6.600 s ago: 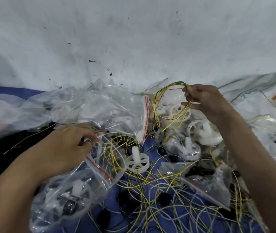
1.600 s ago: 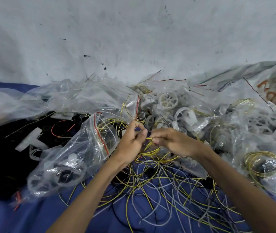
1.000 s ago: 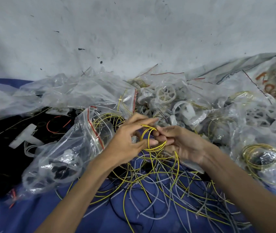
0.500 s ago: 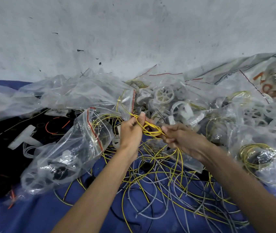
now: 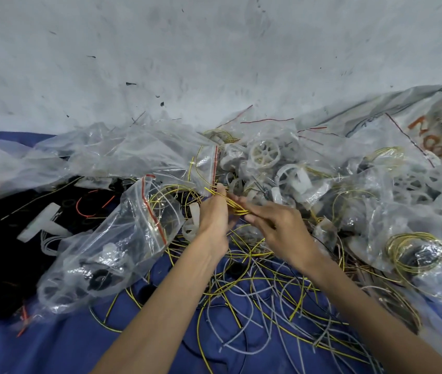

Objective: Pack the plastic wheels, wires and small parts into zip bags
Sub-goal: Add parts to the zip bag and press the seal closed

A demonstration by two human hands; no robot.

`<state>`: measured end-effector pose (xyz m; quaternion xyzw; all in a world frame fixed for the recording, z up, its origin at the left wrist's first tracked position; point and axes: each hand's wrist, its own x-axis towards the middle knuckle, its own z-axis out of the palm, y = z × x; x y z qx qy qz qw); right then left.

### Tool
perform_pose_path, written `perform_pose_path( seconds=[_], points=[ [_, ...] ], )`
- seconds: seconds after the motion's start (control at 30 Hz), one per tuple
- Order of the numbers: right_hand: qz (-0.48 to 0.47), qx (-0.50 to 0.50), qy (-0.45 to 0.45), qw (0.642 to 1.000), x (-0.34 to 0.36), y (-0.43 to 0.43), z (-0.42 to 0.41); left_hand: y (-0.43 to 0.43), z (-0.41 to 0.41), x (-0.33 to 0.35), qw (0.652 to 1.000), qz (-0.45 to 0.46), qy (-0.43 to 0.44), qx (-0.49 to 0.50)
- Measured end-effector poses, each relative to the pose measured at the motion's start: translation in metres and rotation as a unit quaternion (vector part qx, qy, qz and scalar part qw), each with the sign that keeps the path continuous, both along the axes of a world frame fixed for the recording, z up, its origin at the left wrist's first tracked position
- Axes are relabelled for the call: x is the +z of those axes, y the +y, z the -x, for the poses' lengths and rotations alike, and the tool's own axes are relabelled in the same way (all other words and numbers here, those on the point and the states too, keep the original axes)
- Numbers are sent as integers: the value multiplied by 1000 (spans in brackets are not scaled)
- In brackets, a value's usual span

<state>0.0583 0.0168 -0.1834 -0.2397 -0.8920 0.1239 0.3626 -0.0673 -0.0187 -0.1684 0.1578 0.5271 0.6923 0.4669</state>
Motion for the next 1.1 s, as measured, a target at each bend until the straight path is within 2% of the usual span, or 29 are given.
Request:
perform_pose_path(
  seconds=[0.07, 0.2, 0.23, 0.3, 0.4, 0.47, 0.5, 0.57, 0.6, 0.67, 0.7, 0.73, 0.77, 0.8, 0.87, 0.93, 0.97, 1.03, 1.1],
  points=[
    [-42, -8, 18, 999, -3, 2, 0, -2, 4, 5, 999, 16, -38, -30],
    [-68, 12, -37, 997, -3, 5, -4, -7, 17, 8, 987, 21, -146, -63],
    [-66, 17, -51, 996, -2, 5, -7, -9, 17, 9, 986, 24, -148, -79],
    [-67, 21, -67, 995, -1, 7, -12, -15, 12, 14, 986, 39, -112, -121],
    [-32, -26, -6, 999, 1, 13, -17, -35, -3, 30, 987, 21, -56, -150],
    [-5, -85, 10, 996, 4, 20, -18, -57, -7, 42, 982, -12, 77, -173],
    [14, -109, 13, 994, 6, 24, -19, -71, -7, 50, 967, -26, 173, -186],
    [67, -130, 44, 988, 12, 30, -19, -102, 3, 69, 901, -58, 403, -150],
    [98, -129, 66, 985, 16, 31, -17, -115, 11, 77, 850, -60, 518, -78],
    [180, -107, 108, 972, 23, 31, -11, -126, 36, 94, 709, 15, 700, 79],
    [229, -87, 127, 961, 27, 29, -7, -125, 51, 99, 640, 96, 755, 105],
    [274, -66, 143, 949, 30, 27, -4, -122, 65, 102, 586, 190, 782, 90],
    [314, -45, 150, 936, 34, 26, 1, -118, 78, 102, 550, 275, 787, 50],
    [351, -23, 152, 924, 39, 23, 5, -114, 88, 98, 531, 329, 781, 10],
    [430, 37, 157, 888, 49, 18, 20, -106, 106, 91, 535, 346, 769, -44],
    [502, 105, 181, 840, 60, 11, 40, -101, 122, 86, 577, 308, 751, -92],
    [517, 131, 181, 826, 65, 6, 51, -99, 129, 85, 610, 285, 732, -106],
    [494, 175, 129, 842, 71, -5, 73, -98, 135, 85, 675, 238, 692, -99],
    [419, 213, 24, 882, 74, -22, 96, -99, 137, 84, 707, 196, 675, -78]
  ],
)
